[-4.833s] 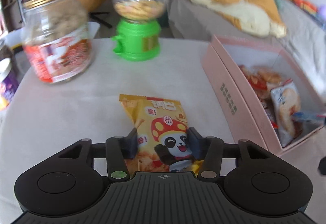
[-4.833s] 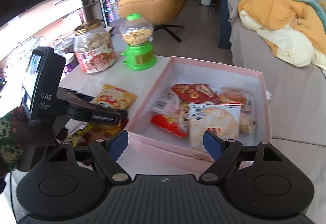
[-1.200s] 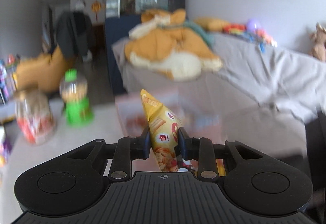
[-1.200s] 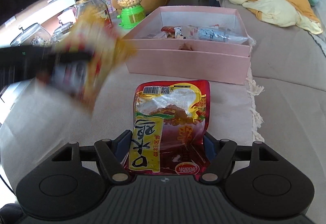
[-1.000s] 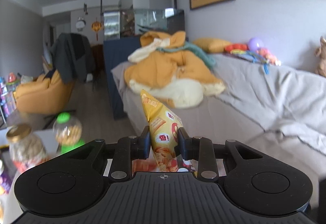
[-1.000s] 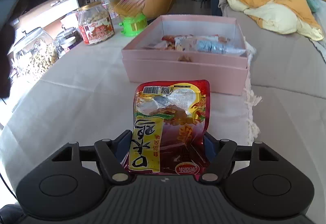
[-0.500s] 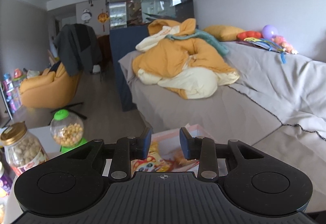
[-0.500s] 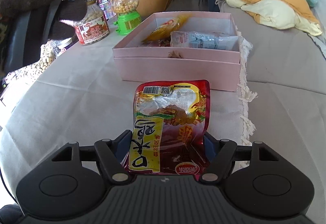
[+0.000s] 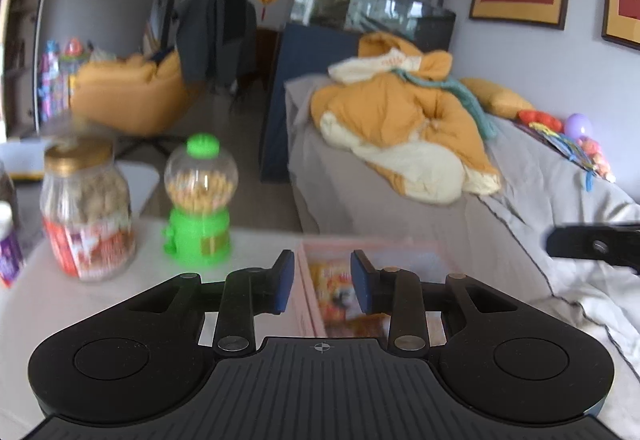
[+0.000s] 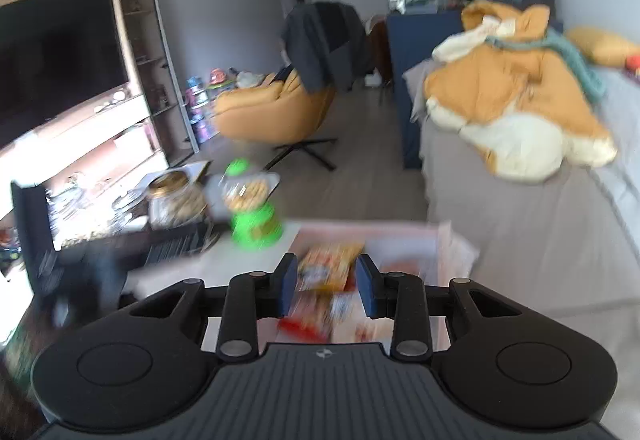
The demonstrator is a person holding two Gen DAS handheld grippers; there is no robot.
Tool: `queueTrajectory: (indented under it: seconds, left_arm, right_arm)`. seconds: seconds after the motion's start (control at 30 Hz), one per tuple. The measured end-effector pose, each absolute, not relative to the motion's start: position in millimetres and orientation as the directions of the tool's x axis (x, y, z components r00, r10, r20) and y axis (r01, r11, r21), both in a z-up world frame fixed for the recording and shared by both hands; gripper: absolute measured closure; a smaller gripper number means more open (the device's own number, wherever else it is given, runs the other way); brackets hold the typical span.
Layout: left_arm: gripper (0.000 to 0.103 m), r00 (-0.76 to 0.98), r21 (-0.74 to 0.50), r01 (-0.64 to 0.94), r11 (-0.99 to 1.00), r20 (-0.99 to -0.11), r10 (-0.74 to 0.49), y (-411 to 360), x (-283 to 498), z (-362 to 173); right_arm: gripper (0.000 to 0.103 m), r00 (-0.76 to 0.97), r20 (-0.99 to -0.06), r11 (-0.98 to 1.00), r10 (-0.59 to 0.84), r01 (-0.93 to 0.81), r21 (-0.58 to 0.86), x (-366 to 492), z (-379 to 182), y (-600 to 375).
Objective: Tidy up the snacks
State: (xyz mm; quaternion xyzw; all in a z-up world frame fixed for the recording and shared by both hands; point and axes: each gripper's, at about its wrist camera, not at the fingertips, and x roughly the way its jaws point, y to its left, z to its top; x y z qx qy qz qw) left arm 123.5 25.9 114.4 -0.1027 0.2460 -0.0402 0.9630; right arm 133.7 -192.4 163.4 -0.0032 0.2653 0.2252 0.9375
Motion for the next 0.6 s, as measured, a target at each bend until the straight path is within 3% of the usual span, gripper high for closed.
queueTrajectory:
  seconds: [0.03, 0.07, 0.1, 0.17, 0.37, 0.6]
  left_arm:
    - [0.068, 0.864, -0.233, 0.034, 0.972, -0.481, -0.146, 29, 120, 109]
    - [0.068, 0.849, -0.251, 0.050, 0.967, -0.499, -0.173, 32, 114, 103]
    - [0.068, 0.832, -0.271, 0.068, 0.960, -0.515, -0.204, 35, 108, 95]
    - [0.068, 0.796, -0.307, 0.093, 0.947, -0.548, -0.256, 35, 100, 78]
    - [0.068, 0.698, -0.345, 0.169, 0.923, -0.619, -0.360, 22, 84, 40]
    - [0.068, 0.591, -0.340, 0.254, 0.906, -0.687, -0.423, -10, 68, 16]
  right_arm:
    - [0.067, 0.751, -0.515, 0.899, 0.414, -0.427, 0.099, 139, 160, -187]
    - [0.058, 0.732, -0.541, 0.897, 0.414, -0.430, 0.104, 142, 152, -185]
    - [0.041, 0.705, -0.565, 0.888, 0.429, -0.443, 0.121, 142, 142, -185]
    - [0.026, 0.655, -0.608, 0.873, 0.449, -0.467, 0.141, 138, 120, -187]
    - [0.026, 0.538, -0.764, 0.880, 0.357, -0.467, 0.082, 122, 48, -186]
    - [0.026, 0.464, -0.815, 0.890, 0.347, -0.436, 0.130, 89, 26, -203]
